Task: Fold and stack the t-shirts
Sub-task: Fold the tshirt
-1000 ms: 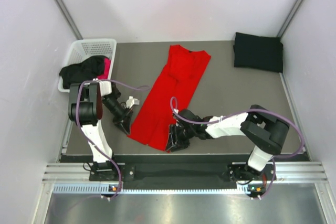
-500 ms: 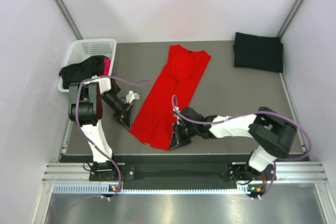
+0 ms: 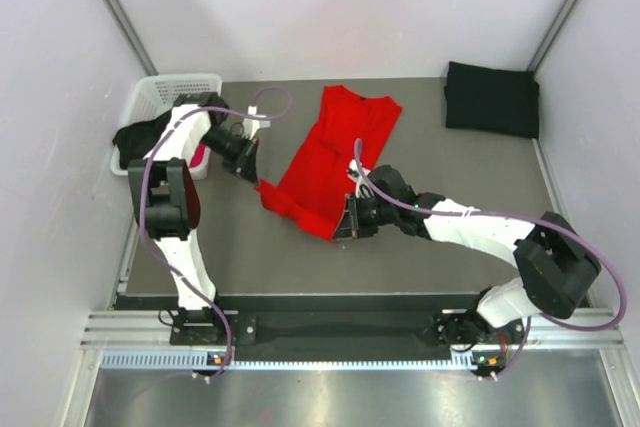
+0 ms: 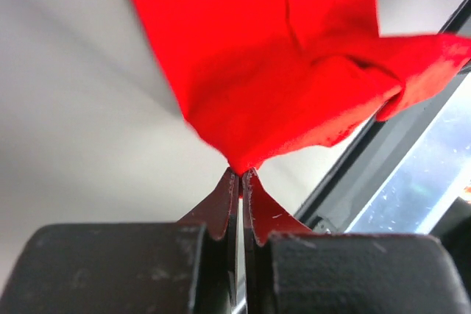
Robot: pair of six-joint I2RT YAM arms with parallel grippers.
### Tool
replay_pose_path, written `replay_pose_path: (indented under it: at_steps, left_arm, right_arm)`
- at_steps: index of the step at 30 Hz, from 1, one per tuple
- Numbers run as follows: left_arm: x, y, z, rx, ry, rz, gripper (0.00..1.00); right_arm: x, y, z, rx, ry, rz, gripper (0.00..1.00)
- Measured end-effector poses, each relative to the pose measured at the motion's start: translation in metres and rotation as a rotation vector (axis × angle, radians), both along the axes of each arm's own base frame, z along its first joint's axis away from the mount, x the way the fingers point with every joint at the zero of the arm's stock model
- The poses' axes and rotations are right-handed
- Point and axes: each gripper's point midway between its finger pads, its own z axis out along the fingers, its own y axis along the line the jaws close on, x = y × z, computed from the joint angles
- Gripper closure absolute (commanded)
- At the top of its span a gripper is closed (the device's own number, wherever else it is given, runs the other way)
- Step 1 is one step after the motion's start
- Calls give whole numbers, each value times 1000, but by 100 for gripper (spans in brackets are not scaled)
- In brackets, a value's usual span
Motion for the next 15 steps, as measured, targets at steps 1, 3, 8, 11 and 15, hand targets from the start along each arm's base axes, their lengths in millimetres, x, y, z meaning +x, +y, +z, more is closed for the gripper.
replay_pose_path:
  at_steps: [1,3,8,11,15]
  left_arm:
    - [7,-7,2,-2,-16,-16,100]
    - [18,-23,5,-7,-39,-51,100]
    - [39,-60,3,-25,-63,-116,100]
    - [49,-71,2,-27,-67,-116,100]
    - [61,-74,4,-28,-67,-81,100]
  right_arm:
    - [3,-2,1,-2,-7,-2,100]
    - [10,-5,2,-4,-20,-10,100]
    - [44,-25,5,-8,-57,-89,100]
    - [69,-37,13,1,-89,-145,100]
    - [97,-47,19,12,-129,-195,100]
